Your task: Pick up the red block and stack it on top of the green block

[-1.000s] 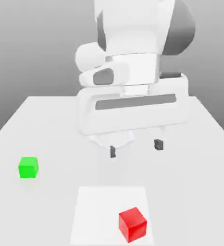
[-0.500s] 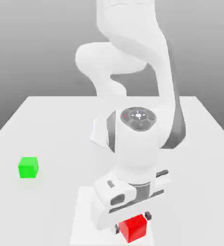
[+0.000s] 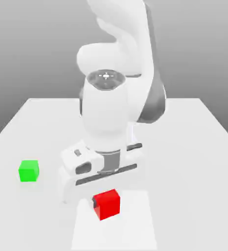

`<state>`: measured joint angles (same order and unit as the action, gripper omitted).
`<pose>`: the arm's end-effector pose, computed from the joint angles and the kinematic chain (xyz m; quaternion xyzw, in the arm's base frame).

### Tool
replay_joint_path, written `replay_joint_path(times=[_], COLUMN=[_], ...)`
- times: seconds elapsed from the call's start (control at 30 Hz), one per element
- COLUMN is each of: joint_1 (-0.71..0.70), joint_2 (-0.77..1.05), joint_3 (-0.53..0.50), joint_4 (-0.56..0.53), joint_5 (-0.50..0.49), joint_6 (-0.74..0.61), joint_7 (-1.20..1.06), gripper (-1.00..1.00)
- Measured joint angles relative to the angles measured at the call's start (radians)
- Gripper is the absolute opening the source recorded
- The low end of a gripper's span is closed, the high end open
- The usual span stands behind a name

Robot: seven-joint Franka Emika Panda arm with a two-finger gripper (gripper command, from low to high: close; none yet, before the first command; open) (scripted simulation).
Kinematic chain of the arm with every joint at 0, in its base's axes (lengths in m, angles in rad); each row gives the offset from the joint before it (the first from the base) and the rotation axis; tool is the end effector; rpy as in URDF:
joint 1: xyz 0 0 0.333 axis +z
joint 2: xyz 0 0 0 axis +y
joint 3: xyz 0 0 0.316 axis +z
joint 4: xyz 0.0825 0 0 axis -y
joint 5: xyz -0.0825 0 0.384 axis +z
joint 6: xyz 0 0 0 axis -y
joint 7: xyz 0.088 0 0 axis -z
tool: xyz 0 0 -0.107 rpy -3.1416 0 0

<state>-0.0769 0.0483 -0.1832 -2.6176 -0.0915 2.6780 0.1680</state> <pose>0.4220 -0.1102 0.2354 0.9847 -0.1722 0.0051 0.0254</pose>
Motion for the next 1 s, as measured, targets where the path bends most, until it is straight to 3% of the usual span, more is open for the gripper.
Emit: replay_joint_path(times=[0.17,0.43,0.63,0.8,0.83,1.0], joint_1=[-0.209,-0.363,-0.318,-0.299,-0.306,-0.306], joint_2=[-0.115,-0.246,-0.135,-0.007,0.014,0.014], joint_3=[-0.088,-0.31,-0.344,-0.313,-0.298,-0.298], joint_4=[-0.096,-0.237,-0.238,-0.237,-0.237,-0.237], joint_5=[-0.068,-0.12,0.005,0.196,0.232,0.232], joint_6=[-0.014,-0.006,0.101,0.211,0.229,0.229], joint_7=[-0.258,-0.658,-0.77,-0.904,-0.93,-0.93], gripper=[-1.0,-1.0,-1.0,-1.0,1.0,1.0])
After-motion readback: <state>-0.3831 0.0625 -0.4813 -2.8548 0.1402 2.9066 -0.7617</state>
